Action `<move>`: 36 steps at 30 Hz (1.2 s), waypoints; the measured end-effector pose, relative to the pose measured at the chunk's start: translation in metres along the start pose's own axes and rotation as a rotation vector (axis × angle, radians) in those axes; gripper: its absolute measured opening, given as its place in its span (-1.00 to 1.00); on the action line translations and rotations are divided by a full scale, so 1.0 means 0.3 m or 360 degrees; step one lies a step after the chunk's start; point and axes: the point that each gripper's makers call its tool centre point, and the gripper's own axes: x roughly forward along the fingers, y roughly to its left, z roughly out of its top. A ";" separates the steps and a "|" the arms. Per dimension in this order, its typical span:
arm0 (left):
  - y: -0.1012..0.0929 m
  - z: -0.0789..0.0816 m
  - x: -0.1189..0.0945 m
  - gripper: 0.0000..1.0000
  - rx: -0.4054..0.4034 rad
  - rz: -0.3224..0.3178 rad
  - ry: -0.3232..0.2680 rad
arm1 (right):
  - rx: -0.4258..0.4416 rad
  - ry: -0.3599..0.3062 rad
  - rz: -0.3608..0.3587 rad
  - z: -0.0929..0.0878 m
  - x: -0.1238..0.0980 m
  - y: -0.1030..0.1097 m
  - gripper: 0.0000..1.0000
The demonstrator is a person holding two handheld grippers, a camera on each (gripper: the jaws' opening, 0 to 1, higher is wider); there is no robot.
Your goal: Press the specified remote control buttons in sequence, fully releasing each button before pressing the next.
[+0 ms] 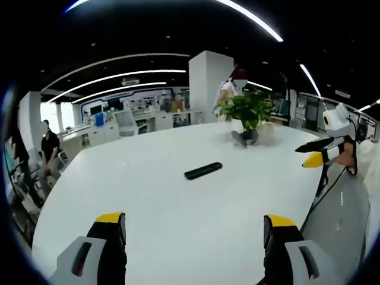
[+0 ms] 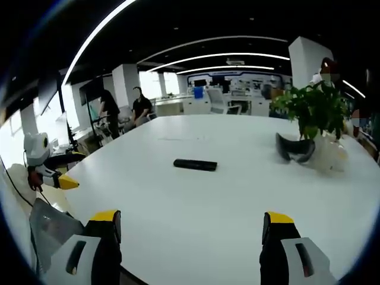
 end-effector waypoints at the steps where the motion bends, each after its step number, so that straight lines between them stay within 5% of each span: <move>1: 0.002 0.002 0.001 1.00 0.0009 0.0001 -0.0001 | -0.0001 0.0001 0.0000 0.000 0.000 0.001 0.98; 15: 0.019 0.036 0.016 1.00 0.0022 -0.0016 -0.0034 | -0.0027 0.0009 0.0020 0.002 0.005 0.035 0.98; 36: 0.015 0.010 0.005 1.00 0.0022 -0.0019 0.0001 | -0.0037 -0.0009 0.0016 0.021 -0.001 0.019 0.98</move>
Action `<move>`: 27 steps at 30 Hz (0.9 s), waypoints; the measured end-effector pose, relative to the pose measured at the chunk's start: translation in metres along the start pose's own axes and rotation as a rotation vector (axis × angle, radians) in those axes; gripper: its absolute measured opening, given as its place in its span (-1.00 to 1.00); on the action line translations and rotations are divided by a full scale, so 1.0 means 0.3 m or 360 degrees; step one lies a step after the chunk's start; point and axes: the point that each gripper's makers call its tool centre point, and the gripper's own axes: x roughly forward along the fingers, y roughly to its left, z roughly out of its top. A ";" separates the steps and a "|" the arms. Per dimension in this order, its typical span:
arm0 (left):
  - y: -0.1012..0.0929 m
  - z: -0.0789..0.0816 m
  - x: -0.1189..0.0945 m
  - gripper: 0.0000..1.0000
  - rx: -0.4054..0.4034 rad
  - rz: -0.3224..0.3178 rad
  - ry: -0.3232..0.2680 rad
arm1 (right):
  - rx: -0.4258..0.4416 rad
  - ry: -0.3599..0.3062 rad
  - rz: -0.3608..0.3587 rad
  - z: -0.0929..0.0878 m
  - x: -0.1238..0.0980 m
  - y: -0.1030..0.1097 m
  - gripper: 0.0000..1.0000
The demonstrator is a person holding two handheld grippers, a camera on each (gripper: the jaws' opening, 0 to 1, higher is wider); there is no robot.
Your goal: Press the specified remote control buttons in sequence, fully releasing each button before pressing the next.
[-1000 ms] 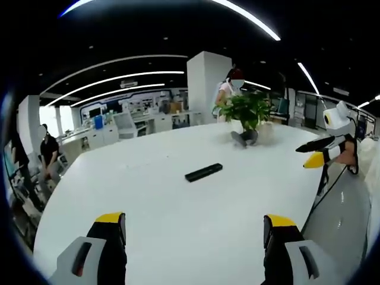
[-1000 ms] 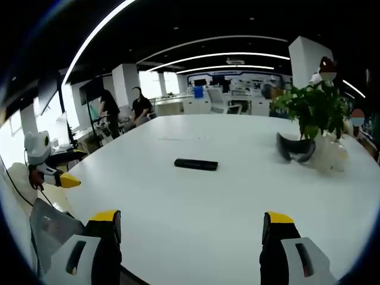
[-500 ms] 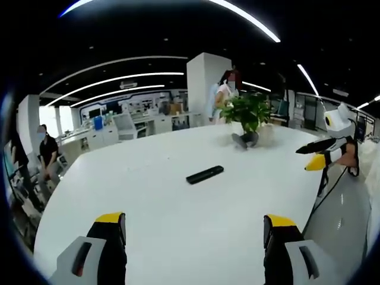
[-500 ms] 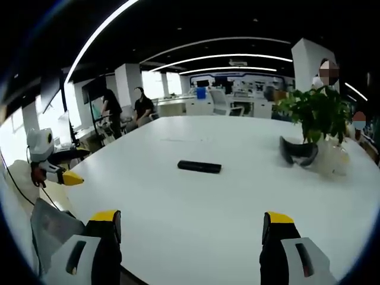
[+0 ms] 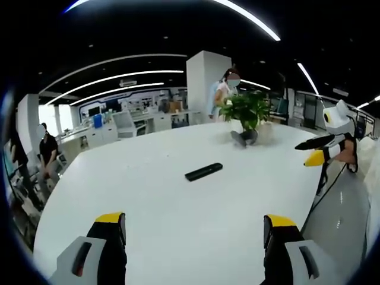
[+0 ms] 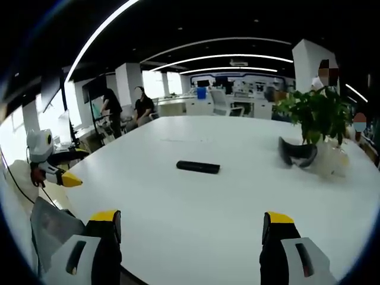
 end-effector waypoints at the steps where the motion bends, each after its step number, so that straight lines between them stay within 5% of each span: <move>1: 0.000 0.001 0.002 1.00 -0.0003 -0.0001 0.0000 | -0.0001 -0.0003 -0.0002 0.001 0.000 -0.001 0.98; 27: 0.034 0.118 0.137 1.00 0.0181 -0.0067 0.0035 | 0.0048 0.0005 -0.0026 -0.031 0.000 -0.026 0.96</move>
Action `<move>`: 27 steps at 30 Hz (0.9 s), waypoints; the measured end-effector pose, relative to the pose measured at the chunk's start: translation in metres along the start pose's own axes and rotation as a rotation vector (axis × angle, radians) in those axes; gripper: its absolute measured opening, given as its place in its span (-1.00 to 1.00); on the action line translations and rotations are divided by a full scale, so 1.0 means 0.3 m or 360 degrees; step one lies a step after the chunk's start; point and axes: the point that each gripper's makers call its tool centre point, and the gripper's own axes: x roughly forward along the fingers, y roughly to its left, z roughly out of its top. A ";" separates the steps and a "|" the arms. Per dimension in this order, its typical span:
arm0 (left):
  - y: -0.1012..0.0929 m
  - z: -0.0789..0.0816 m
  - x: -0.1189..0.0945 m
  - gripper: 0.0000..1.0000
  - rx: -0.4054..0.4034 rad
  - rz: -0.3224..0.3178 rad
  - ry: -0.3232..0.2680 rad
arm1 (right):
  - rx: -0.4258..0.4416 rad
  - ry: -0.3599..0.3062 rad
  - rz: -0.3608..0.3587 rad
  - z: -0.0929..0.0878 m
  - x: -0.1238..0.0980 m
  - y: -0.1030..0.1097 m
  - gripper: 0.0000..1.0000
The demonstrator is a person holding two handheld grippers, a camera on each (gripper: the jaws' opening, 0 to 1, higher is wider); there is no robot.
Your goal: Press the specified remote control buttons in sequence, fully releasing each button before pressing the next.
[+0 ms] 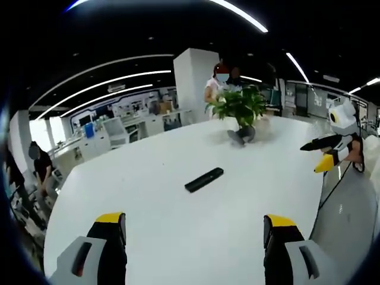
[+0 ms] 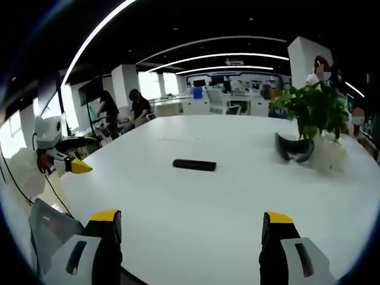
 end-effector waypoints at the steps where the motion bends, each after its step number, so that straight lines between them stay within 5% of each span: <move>1: 0.003 0.010 0.008 1.00 0.0018 -0.0005 -0.0003 | 0.0004 0.0004 -0.0004 -0.005 -0.002 -0.003 0.96; 27: 0.087 0.138 0.193 0.97 0.0144 -0.0142 0.0031 | 0.0064 0.0040 -0.0058 -0.038 0.000 -0.030 0.95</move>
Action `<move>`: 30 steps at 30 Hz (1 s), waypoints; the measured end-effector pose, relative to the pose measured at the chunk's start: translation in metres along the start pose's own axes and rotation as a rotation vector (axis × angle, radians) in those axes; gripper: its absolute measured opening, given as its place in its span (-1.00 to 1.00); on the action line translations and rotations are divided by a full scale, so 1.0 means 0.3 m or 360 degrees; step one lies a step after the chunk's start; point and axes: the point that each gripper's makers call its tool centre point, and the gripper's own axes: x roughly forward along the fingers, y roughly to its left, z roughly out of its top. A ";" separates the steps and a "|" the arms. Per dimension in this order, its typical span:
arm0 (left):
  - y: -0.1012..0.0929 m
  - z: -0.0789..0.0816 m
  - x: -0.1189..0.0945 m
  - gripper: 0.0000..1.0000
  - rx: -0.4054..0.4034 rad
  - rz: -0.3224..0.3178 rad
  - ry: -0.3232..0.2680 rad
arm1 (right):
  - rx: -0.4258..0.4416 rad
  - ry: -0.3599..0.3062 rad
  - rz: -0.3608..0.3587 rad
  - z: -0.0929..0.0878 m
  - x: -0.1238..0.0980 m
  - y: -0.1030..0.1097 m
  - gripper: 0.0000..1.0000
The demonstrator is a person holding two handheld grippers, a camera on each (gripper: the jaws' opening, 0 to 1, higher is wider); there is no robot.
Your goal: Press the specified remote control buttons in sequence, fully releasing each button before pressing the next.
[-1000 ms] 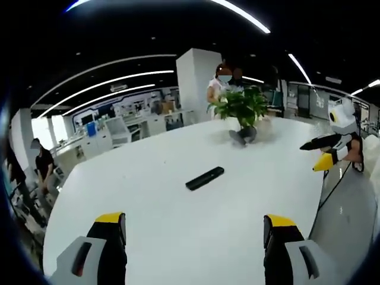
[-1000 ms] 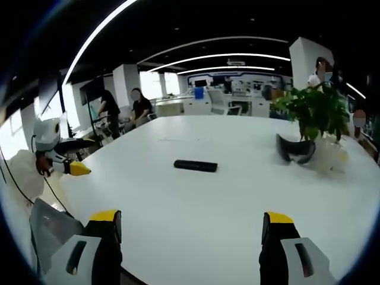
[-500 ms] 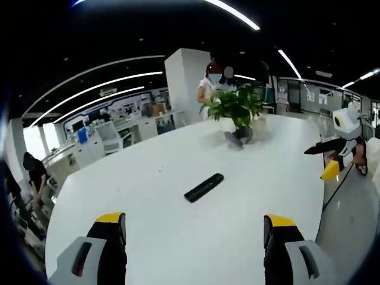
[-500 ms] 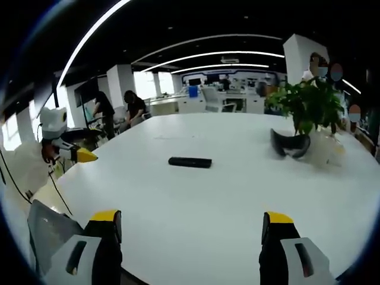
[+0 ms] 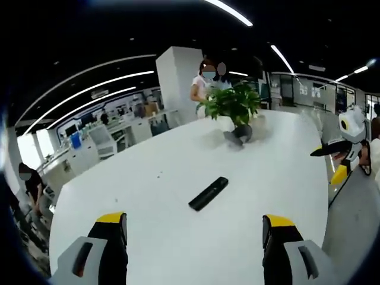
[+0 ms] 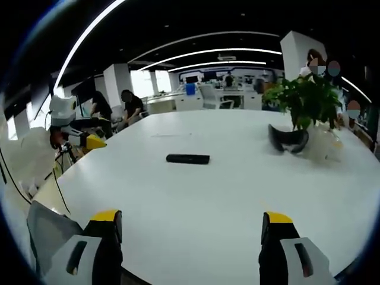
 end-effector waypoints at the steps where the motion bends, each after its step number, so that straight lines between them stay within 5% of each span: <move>1: 0.001 0.003 0.008 0.97 0.0006 -0.0006 0.0001 | 0.0003 0.0000 -0.0001 0.000 0.000 -0.001 0.95; 30: 0.012 -0.008 0.267 0.82 0.0136 -0.0235 0.0195 | 0.0096 0.0017 -0.0041 -0.015 0.007 -0.029 0.93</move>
